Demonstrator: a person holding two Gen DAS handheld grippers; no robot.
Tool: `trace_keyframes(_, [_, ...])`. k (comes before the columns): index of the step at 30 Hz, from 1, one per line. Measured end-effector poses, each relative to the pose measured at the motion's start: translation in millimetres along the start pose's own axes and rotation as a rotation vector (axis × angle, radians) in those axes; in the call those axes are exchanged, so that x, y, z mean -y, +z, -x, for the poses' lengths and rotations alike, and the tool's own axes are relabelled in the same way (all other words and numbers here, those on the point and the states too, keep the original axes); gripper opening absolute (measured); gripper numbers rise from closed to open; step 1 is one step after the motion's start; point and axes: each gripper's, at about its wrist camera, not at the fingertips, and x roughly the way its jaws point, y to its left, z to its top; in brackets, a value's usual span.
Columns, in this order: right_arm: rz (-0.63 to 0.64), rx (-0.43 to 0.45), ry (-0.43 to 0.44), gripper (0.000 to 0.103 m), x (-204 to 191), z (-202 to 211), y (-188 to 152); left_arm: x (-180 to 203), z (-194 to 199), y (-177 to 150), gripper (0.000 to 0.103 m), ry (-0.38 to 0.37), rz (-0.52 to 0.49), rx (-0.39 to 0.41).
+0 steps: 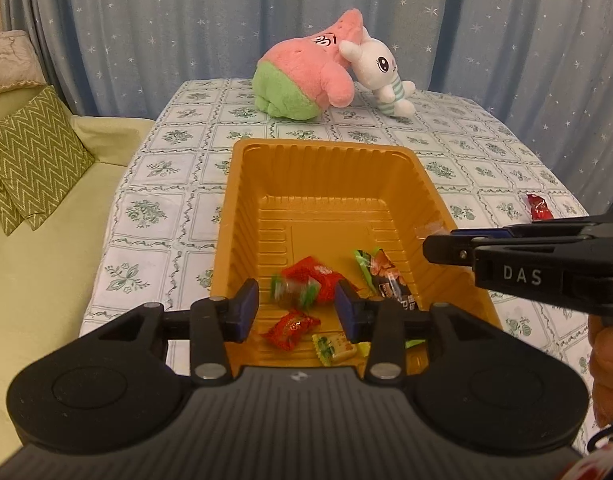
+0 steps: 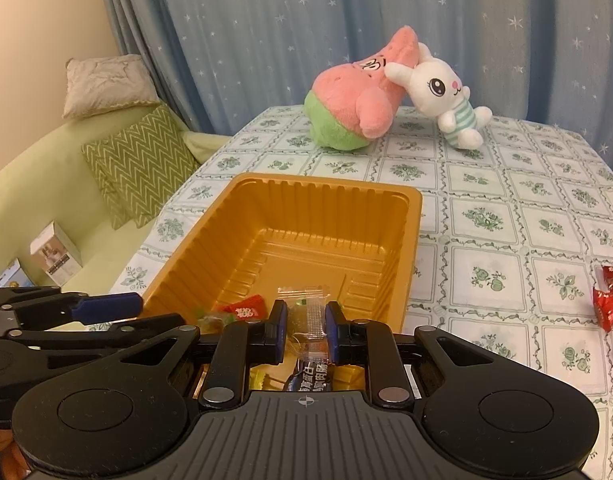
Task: Organize snacks
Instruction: 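Open both tools to drop the candies into the orange tray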
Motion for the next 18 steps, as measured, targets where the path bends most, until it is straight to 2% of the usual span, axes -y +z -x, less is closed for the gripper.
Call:
trace_keyframes(11, [-0.021,0.015,0.041,0.021,-6.9,4.4,1.7,-0.3,14.6,-3.2,0.038,0.005,0.003,0.011])
trace_keyframes(16, [-0.044,0.03,0.083,0.023,-7.3,4.4,6.7,-1.2,21.9,-5.0,0.048,0.019,0.003,0.017])
trace_keyframes(17, [-0.046,0.038,0.077,0.034,-7.0,6.0,6.7,-1.2,23.4,-5.5,0.049,0.02,0.003,0.018])
trace_keyframes(18, [-0.048,0.048,0.071,0.054,-6.1,8.4,6.1,-1.1,24.9,-6.0,0.049,0.021,0.005,0.019])
